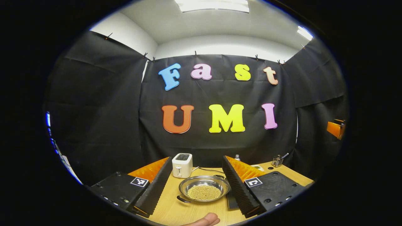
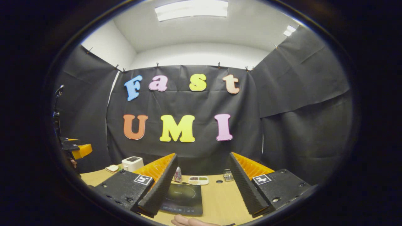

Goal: First push the handle of the pot to place it horizontally, then grasp the pot with both hands and set it on the induction cooktop.

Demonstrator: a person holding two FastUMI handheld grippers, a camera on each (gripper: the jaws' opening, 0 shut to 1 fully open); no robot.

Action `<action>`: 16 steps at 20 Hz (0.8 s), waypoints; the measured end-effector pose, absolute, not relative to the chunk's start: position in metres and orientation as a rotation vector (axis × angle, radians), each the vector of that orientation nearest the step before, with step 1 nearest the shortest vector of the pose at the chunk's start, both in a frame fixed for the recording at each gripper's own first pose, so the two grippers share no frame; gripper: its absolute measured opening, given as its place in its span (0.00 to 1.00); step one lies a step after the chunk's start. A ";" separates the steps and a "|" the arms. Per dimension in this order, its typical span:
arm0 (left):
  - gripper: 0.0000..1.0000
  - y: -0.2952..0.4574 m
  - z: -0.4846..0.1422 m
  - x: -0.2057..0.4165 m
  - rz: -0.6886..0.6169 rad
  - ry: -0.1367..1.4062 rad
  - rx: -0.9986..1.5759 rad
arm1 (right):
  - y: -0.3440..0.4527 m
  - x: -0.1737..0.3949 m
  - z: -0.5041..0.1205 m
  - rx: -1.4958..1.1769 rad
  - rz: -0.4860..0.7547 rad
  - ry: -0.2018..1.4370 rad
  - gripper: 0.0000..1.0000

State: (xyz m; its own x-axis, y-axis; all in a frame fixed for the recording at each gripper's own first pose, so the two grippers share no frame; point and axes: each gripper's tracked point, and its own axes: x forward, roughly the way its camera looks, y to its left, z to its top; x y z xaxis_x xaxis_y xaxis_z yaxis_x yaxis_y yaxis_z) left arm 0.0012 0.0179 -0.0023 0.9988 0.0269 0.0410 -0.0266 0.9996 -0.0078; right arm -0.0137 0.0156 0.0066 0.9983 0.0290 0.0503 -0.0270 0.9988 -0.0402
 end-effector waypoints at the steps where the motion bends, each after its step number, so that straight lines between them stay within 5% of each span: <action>1: 0.95 0.019 -0.004 0.002 0.025 -0.039 -0.011 | 0.016 -0.013 0.006 -0.040 0.029 -0.049 0.98; 5: 0.95 0.025 -0.014 0.006 0.024 -0.015 -0.019 | 0.019 -0.009 -0.001 -0.039 0.032 -0.039 0.98; 6: 0.84 0.027 -0.019 0.007 0.029 -0.007 -0.018 | 0.020 -0.008 -0.003 -0.044 0.031 -0.038 0.98; 7: 0.95 0.029 -0.021 0.009 0.032 -0.002 -0.021 | 0.021 -0.007 -0.004 -0.049 0.031 -0.038 0.98; 10: 0.87 0.022 -0.040 0.019 -0.010 0.039 -0.014 | 0.031 -0.005 -0.012 -0.068 0.046 -0.025 0.98; 11: 0.64 0.019 -0.047 0.021 -0.027 0.056 -0.013 | 0.033 -0.003 -0.014 -0.068 0.051 -0.020 0.98; 12: 0.67 0.020 -0.056 0.024 -0.031 0.084 -0.012 | 0.036 -0.002 -0.016 -0.067 0.056 -0.015 0.98; 13: 0.46 0.020 -0.065 0.028 -0.041 0.109 -0.007 | 0.038 -0.001 -0.016 -0.067 0.060 -0.011 0.98; 16: 0.30 0.010 -0.079 0.034 -0.100 0.156 -0.024 | 0.039 0.001 -0.018 -0.065 0.060 -0.010 0.98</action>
State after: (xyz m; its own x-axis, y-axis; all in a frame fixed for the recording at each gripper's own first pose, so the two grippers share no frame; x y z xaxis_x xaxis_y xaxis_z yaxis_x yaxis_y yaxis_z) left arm 0.0336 0.0099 -0.0791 0.9829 -0.1015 -0.1538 0.0977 0.9947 -0.0317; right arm 0.0014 0.0392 -0.0184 0.9981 0.0607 0.0085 -0.0601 0.9961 -0.0649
